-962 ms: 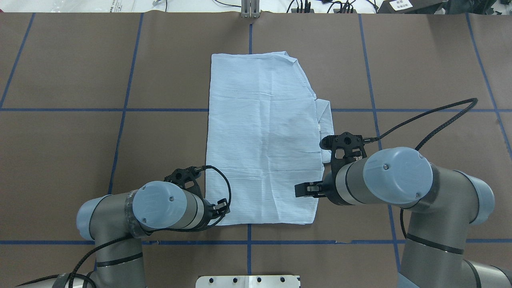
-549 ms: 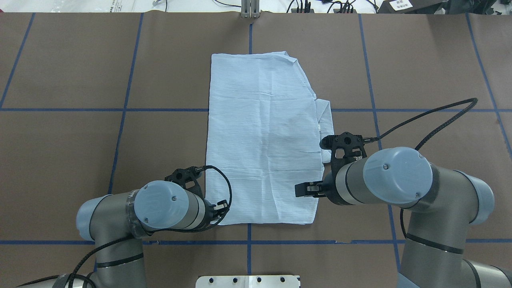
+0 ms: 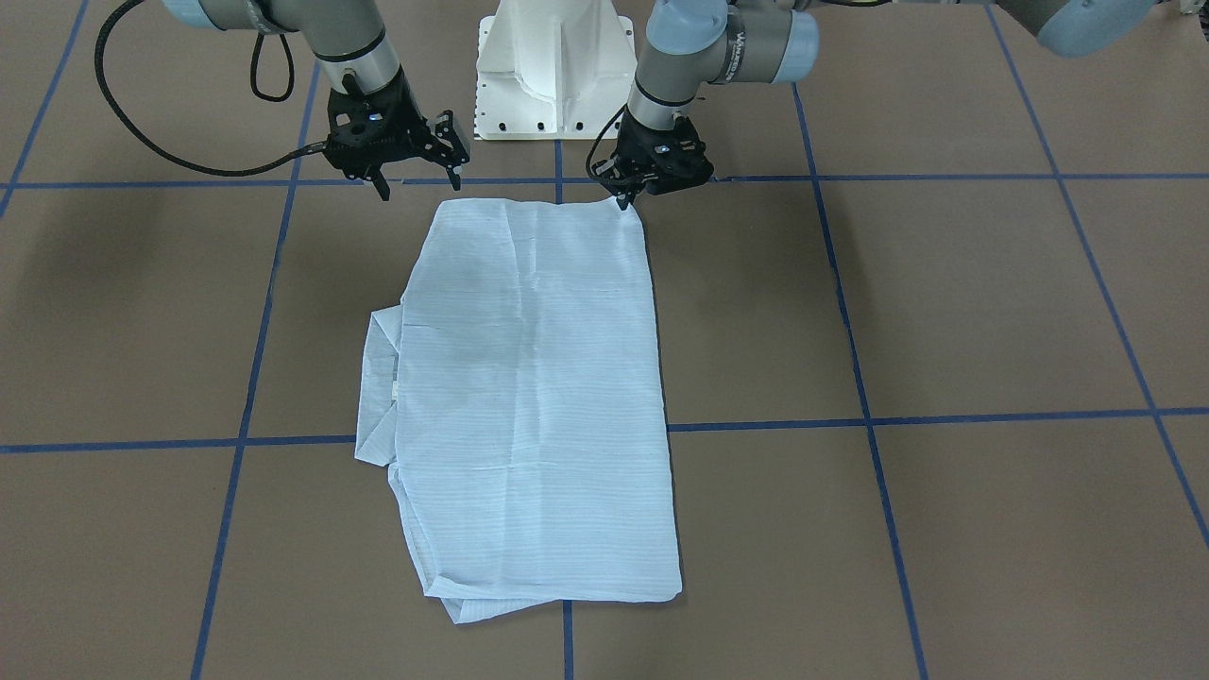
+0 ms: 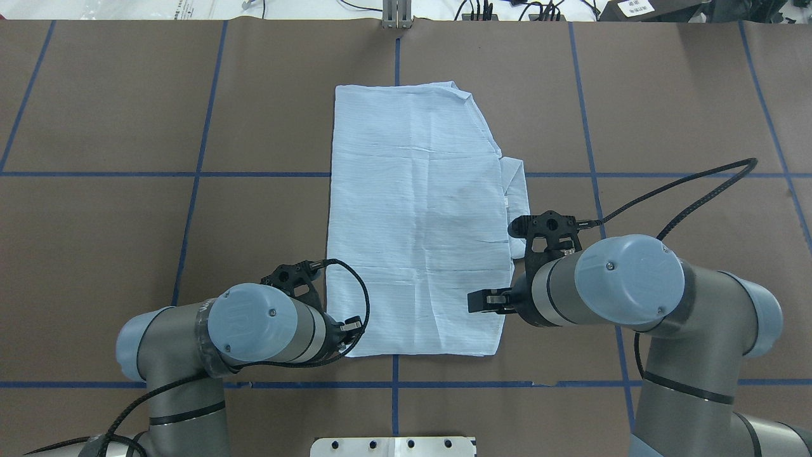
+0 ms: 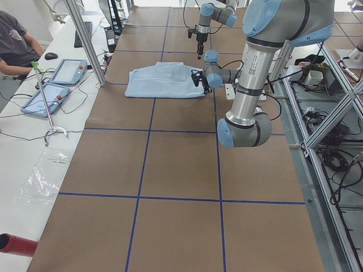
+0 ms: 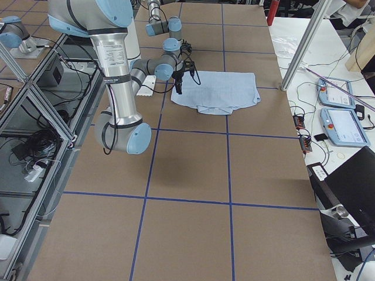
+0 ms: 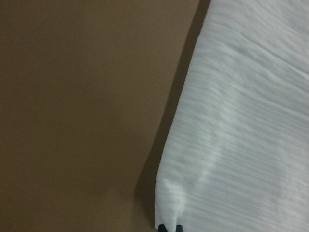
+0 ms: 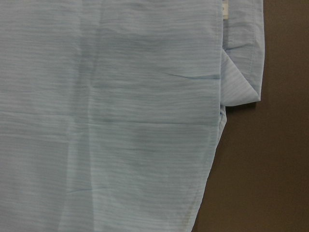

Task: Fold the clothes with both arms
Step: 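Lower both grippers onto the near edge of the folded shirt, then close both grippers on the near corners of the folded shirt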

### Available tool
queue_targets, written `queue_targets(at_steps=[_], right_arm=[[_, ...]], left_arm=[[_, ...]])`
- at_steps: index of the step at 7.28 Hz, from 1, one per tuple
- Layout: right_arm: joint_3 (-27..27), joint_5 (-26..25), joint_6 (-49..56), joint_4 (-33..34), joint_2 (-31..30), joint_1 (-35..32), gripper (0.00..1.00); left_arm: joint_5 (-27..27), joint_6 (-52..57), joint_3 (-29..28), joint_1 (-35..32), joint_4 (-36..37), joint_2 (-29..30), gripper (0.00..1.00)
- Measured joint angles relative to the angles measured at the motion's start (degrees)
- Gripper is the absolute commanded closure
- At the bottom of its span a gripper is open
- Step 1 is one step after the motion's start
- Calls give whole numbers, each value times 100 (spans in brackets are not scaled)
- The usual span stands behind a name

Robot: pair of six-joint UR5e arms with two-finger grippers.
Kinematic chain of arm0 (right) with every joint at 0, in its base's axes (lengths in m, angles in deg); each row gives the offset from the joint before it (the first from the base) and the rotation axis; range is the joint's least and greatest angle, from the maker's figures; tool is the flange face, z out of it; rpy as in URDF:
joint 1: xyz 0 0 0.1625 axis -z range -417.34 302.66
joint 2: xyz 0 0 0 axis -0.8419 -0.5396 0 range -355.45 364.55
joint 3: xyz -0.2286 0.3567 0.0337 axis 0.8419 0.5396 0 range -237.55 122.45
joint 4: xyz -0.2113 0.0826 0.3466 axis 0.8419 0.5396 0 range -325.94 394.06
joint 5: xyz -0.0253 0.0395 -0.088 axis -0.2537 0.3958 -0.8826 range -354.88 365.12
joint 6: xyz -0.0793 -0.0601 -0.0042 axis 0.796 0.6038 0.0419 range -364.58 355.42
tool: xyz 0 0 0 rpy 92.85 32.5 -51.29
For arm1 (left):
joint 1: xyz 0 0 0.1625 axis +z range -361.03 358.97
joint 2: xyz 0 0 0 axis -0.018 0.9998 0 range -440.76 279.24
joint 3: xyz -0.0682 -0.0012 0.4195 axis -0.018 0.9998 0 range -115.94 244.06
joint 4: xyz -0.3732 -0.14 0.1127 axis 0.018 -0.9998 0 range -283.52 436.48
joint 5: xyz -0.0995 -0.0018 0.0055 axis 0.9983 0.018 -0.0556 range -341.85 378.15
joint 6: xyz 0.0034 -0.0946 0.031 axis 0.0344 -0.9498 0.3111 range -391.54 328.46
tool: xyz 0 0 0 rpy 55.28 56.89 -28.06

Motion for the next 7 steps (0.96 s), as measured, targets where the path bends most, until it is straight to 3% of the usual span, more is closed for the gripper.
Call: queue_targets(at_steps=[4, 7], right_arm=[[658, -500, -2714, 72, 601, 551, 0], [902, -519, -3525, 447, 750, 580, 0]], left_arm=[[15, -3, 130, -74, 8, -10, 100], [15, -3, 149, -78, 18, -9, 100]])
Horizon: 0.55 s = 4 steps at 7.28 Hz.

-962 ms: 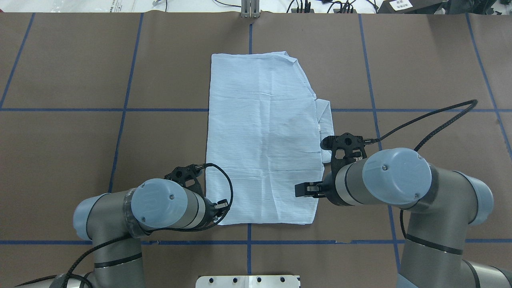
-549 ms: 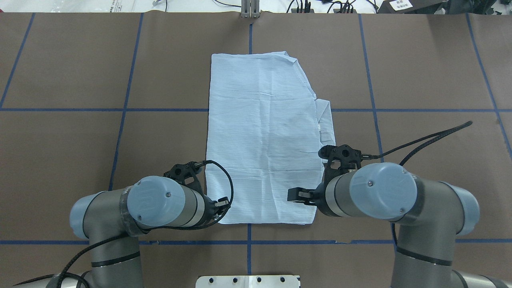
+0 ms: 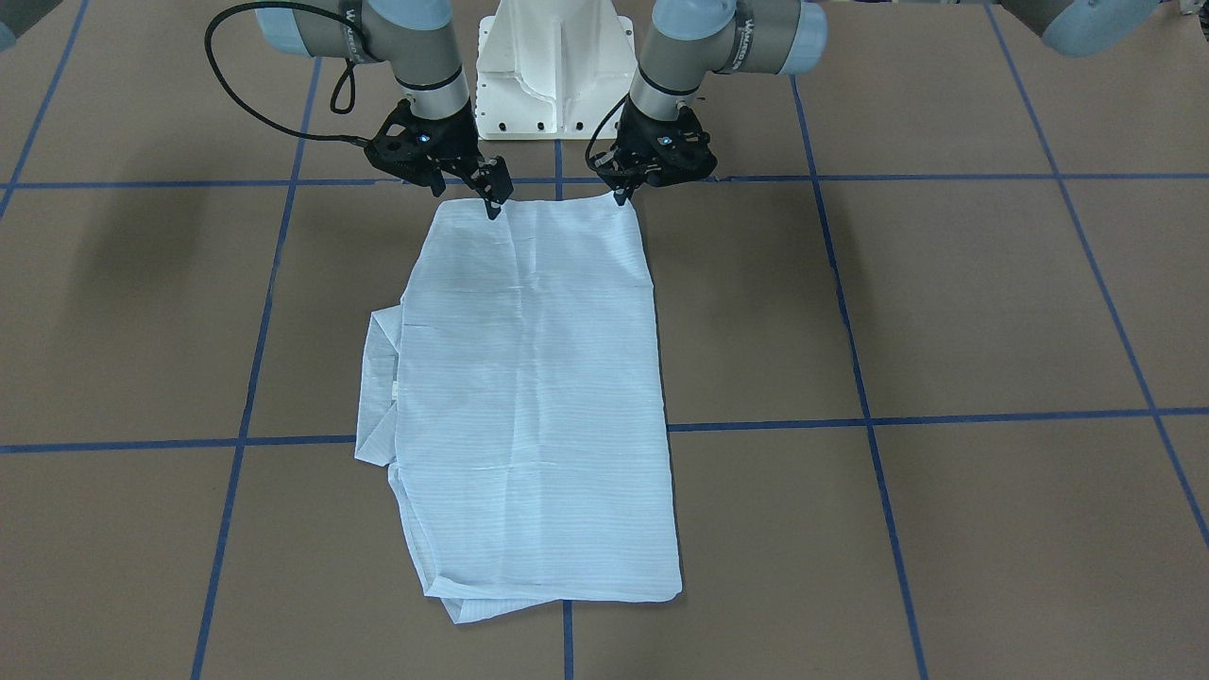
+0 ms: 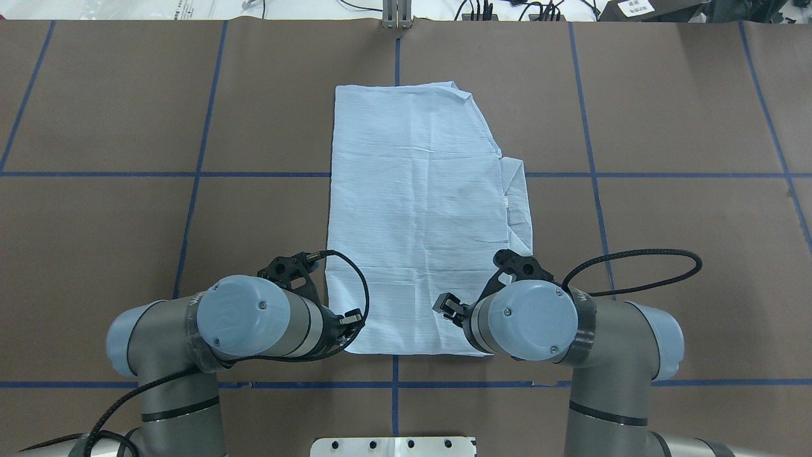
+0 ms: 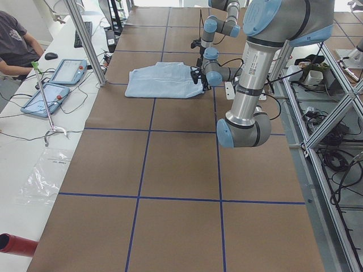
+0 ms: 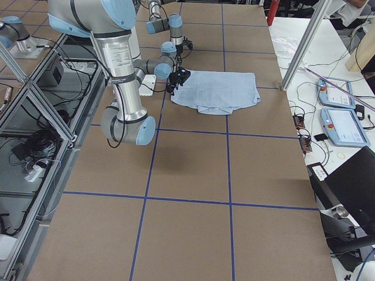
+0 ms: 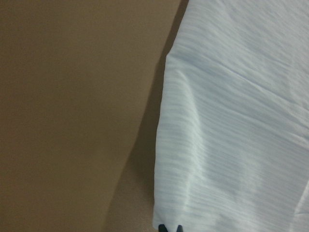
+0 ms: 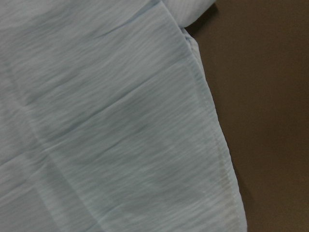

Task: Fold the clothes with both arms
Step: 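Close both grippers on the near corners of the folded shirt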

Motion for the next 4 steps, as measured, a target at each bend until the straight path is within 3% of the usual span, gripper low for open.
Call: queue_targets(at_steps=[4], right_arm=[[240, 44, -308, 368, 124, 138, 0]], left_arm=[[0, 0, 32, -6, 18, -7, 100]])
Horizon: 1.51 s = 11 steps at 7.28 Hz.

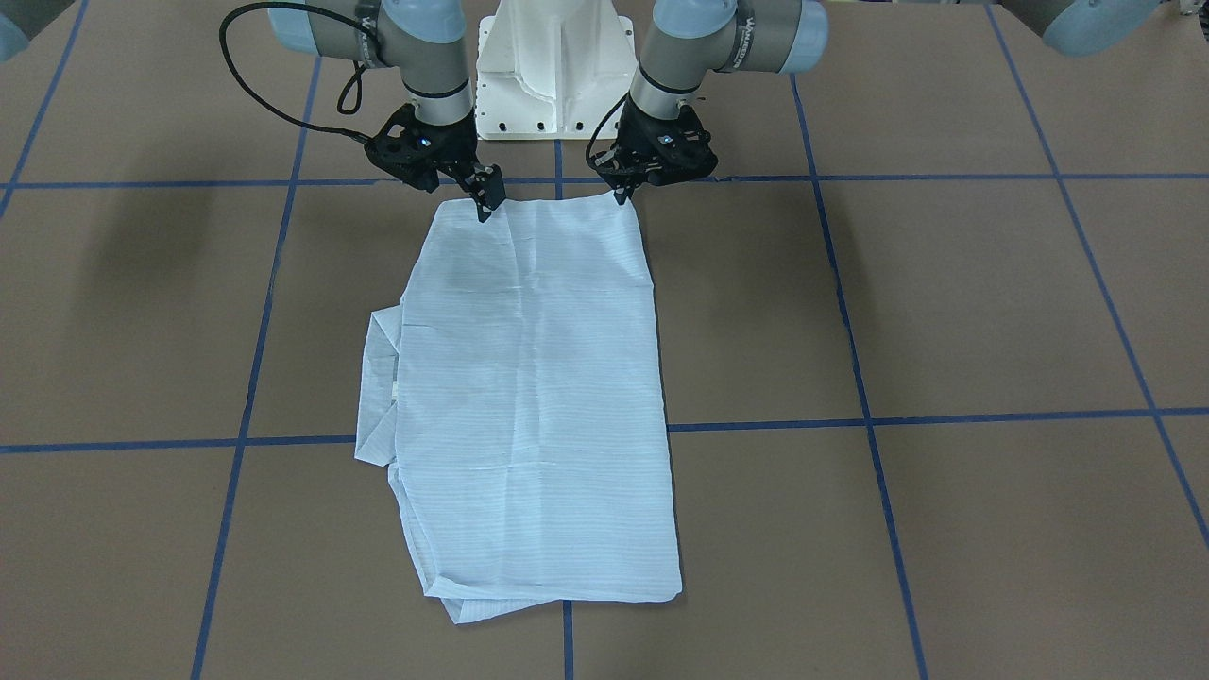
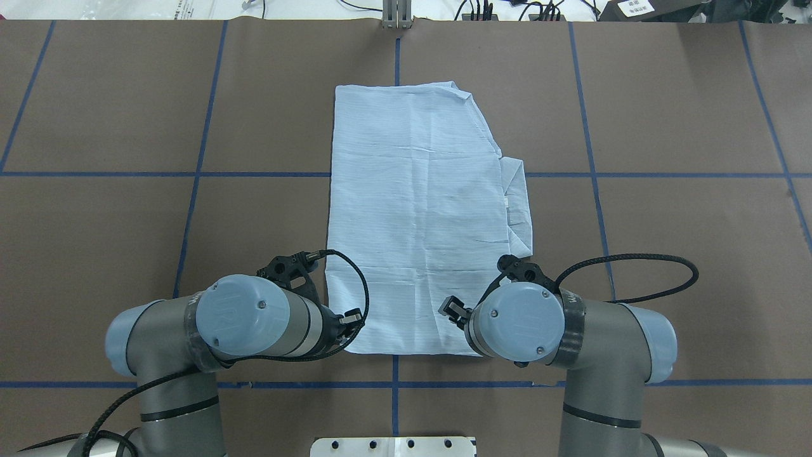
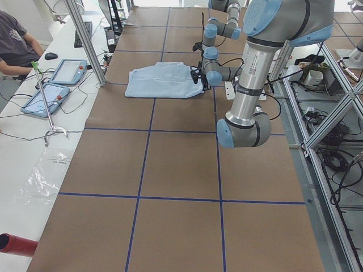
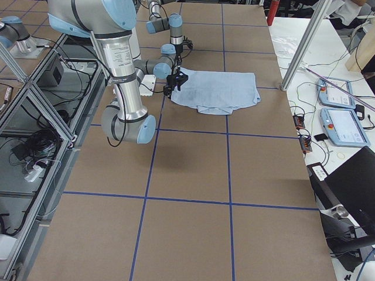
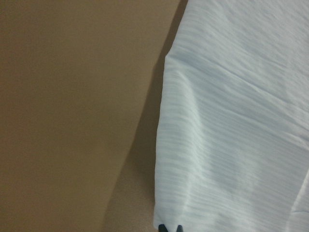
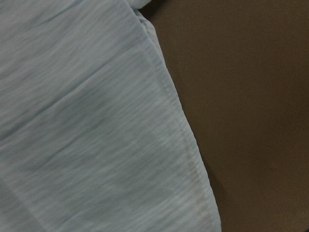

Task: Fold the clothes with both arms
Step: 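Close both grippers on the near corners of the folded shirt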

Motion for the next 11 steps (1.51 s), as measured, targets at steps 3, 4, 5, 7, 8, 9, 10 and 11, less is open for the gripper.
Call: queue_targets(at_steps=[3, 4, 5, 7, 8, 9, 10, 11], right_arm=[[321, -5, -12, -6, 174, 120, 0], [343, -6, -18, -6, 176, 167, 0], [348, -7, -32, -6, 174, 192, 2], [345, -8, -55, -8, 170, 205, 5], [338, -10, -59, -12, 176, 208, 12], [333, -11, -58, -14, 180, 204, 15], [332, -11, -55, -27, 180, 194, 16], [335, -14, -55, -51, 175, 187, 19]], left_arm=[[0, 6, 2, -21, 0, -1, 100], [0, 8, 2, -29, 4, -3, 100], [0, 9, 2, -32, 4, -7, 100], [0, 9, 1, -35, -1, -9, 100], [0, 9, -3, -35, 0, -10, 100], [0, 9, -5, -35, 2, -10, 100], [0, 9, -6, -36, 2, -10, 100], [0, 9, -6, -41, 4, -12, 100]])
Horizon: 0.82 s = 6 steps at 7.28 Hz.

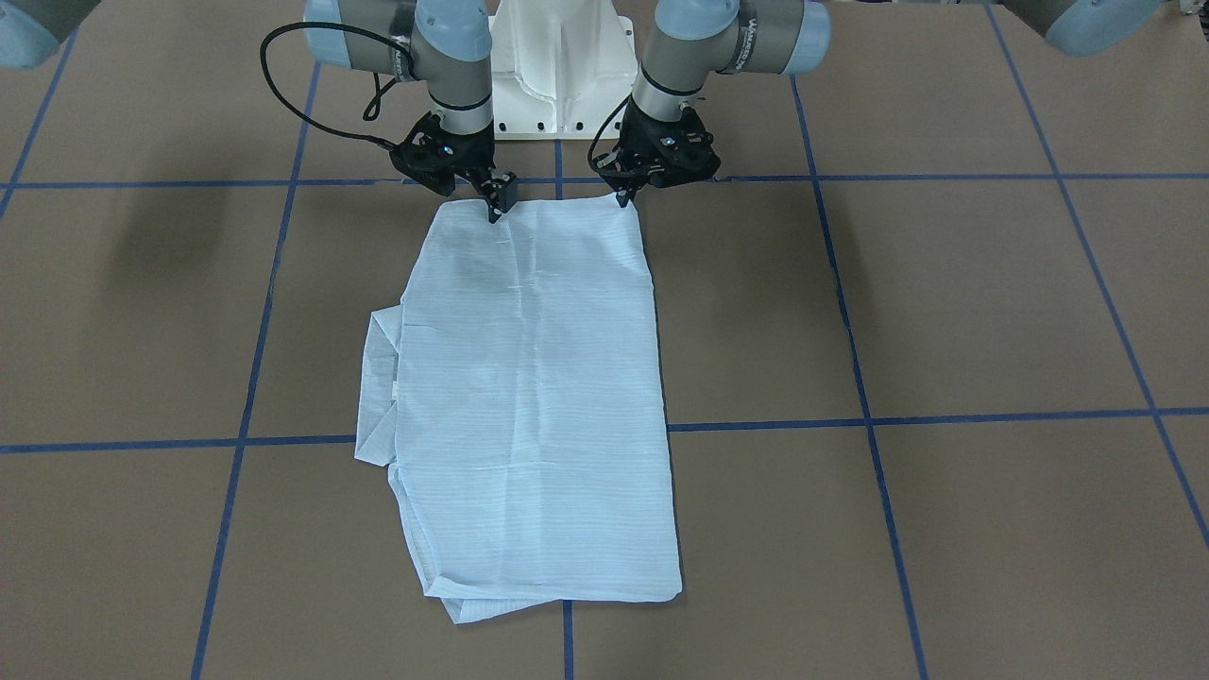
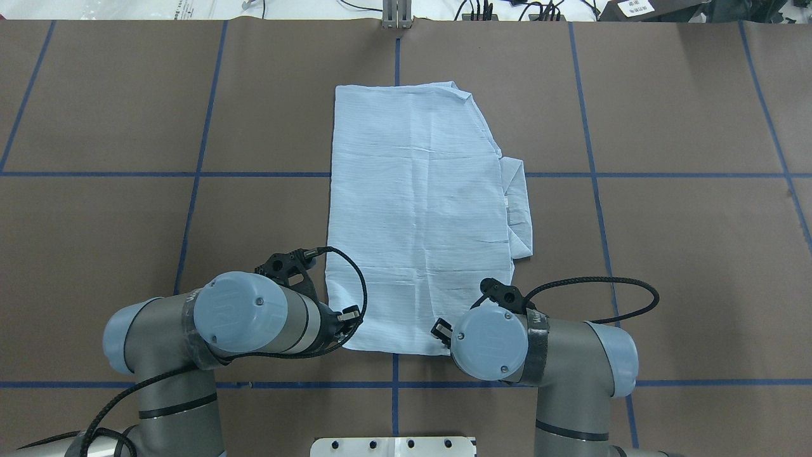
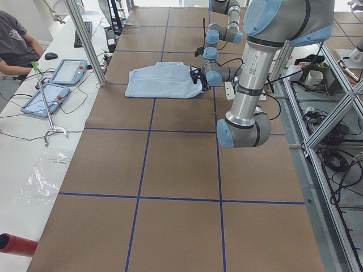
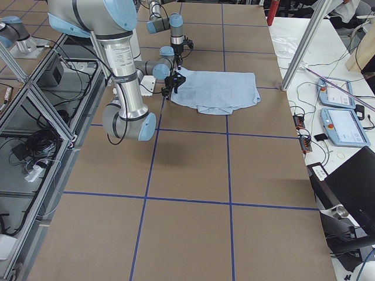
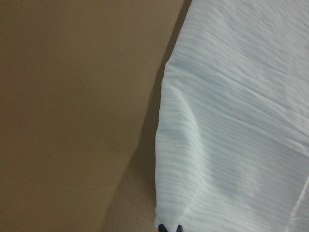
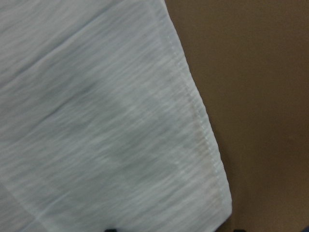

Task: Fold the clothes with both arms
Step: 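Close both grippers on the near corners of the folded shirt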

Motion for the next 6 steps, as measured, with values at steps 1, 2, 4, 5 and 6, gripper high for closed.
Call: queue_targets(at_steps=[1, 2, 4, 5, 6], right_arm=[[5, -1, -1, -15, -7, -3, 21], [8, -2, 0, -22, -13, -5, 21], [10, 0, 6, -24, -15, -6, 36], [10, 3, -3, -25, -6, -6, 67], [9, 5, -22, -27, 2, -6, 89]], left_arm=[[0, 0, 0, -2, 4, -3, 100], [0, 0, 0, -2, 8, -3, 100], [0, 0, 0, -24, 11, 0, 100], [0, 0, 1, -32, 11, -3, 100], [0, 0, 3, -38, 11, -5, 100]])
